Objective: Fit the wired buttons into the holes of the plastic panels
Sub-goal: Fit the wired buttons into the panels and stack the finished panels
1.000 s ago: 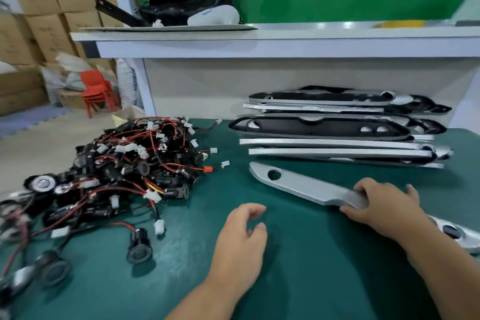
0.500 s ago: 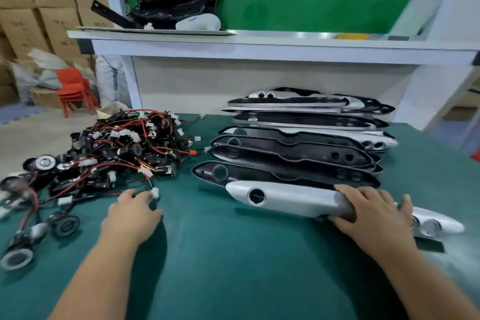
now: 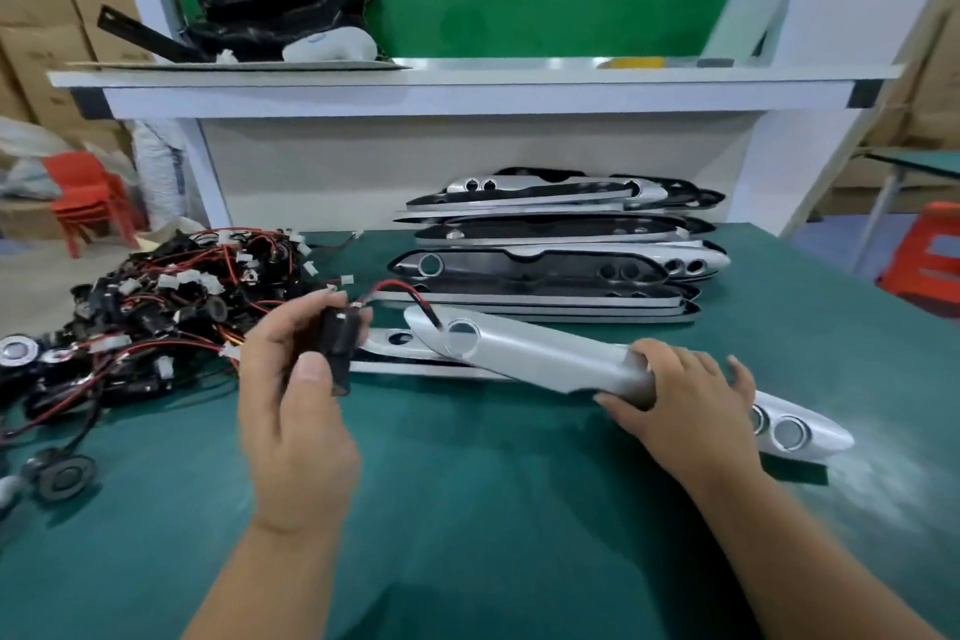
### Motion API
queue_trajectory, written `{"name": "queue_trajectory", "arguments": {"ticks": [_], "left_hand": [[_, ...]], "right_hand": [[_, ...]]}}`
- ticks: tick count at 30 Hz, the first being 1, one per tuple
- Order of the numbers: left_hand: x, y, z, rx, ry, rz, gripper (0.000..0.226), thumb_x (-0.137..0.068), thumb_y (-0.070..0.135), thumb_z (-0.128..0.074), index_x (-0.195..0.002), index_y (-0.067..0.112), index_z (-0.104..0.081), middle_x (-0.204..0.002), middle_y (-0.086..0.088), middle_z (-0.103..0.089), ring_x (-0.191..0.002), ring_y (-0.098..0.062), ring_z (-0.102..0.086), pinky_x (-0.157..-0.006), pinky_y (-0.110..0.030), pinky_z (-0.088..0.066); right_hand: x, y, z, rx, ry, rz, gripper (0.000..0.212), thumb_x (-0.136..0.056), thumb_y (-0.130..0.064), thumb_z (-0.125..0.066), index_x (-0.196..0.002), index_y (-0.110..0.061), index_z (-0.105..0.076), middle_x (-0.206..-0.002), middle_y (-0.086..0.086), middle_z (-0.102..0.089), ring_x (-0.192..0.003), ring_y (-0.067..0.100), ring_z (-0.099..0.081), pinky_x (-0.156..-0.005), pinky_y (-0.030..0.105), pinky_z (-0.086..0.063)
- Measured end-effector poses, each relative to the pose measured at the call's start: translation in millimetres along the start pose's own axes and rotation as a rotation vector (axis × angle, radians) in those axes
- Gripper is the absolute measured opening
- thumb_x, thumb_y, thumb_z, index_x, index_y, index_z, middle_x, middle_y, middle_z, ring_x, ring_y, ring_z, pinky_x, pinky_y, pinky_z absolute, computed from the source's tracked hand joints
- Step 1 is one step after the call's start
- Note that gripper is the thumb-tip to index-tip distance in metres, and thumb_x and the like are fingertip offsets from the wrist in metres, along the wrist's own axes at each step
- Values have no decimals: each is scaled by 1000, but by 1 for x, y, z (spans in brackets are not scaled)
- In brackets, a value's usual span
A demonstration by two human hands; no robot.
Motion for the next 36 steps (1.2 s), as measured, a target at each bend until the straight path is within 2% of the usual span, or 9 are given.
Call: {"name": "queue_trajectory", "arguments": {"ticks": [2, 6, 13, 17, 25, 28, 32, 34, 36], "left_hand": [[1, -6, -8, 225, 18, 121, 42, -80, 11, -34, -94, 26, -71, -95, -3, -68, -89, -26, -65, -80, -32, -54], [-5, -19, -2, 282, 83, 223, 45, -77, 10, -29, -83, 23, -72, -84, 0, -70, -78, -22, -67, -72, -28, -56], [-14, -21, 15, 347, 132, 182, 38, -77, 13, -29, -88, 16, -66, -82, -2, -71, -77, -23, -67, -72, -29, -56], [-13, -19, 13, 356, 112, 155, 35, -75, 17, -35, -88, 18, -67, -84, -3, -70, -79, -25, -66, -73, -31, -56], [-15, -16, 16, 366, 143, 132, 43, -75, 13, -28, -85, 21, -69, -82, -2, -70, -77, -26, -66, -72, -31, -55], [-14, -17, 14, 327, 135, 132, 39, -76, 11, -26, -90, 15, -62, -83, -1, -70, -78, -25, -66, -72, -31, -55], [-10, -19, 9, 222, 78, 139, 33, -78, 8, -26, -96, 10, -53, -85, 2, -69, -78, -21, -65, -72, -29, -54], [-6, -22, 6, 123, 10, 164, 32, -78, 8, -29, -98, 14, -54, -88, 4, -68, -79, -21, -63, -70, -27, -51], [1, -24, 1, 9, -89, 194, 28, -82, 18, -38, -104, 22, -54, -94, 8, -66, -85, -24, -61, -71, -29, -47]], "right_hand": [[0, 1, 1, -24, 4, -1, 54, -73, -68, -58, -114, -34, -51, -116, -11, -60, -116, 17, -48, -110, 46, -14], [-2, 3, 1, -36, 9, 4, 54, -72, -69, -57, -113, -34, -52, -114, -10, -61, -114, 17, -49, -108, 45, -15], [-3, -2, 1, -33, -19, 26, 55, -70, -72, -55, -112, -35, -54, -111, -12, -63, -112, 16, -52, -107, 44, -18], [0, -9, 2, -43, -1, 60, 55, -70, -72, -56, -110, -34, -57, -111, -13, -65, -114, 15, -53, -109, 47, -14], [3, -13, 4, -24, -68, 104, 56, -71, -76, -48, -110, -36, -53, -110, -16, -62, -114, 12, -51, -110, 47, -5], [4, -15, 5, -36, -72, 118, 56, -70, -76, -49, -110, -37, -53, -107, -17, -62, -112, 12, -52, -110, 46, -3], [8, -22, 10, -100, 48, 167, 52, -65, -69, -61, -100, -30, -60, -91, -13, -66, -99, 17, -60, -110, 47, -11], [9, -26, 13, -157, 143, 177, 50, -64, -68, -66, -93, -28, -62, -82, -15, -64, -91, 19, -64, -108, 48, -18], [10, -28, 18, -189, 240, 193, 50, -63, -68, -61, -90, -26, -61, -74, -18, -56, -83, 19, -64, -105, 48, -23]]}}
Point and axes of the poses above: each hand's wrist, its own x-axis away from the middle knuckle, its own z-axis out of the back of the hand, y = z × x, the point moved 3 cm from there along -x, towards the middle knuckle
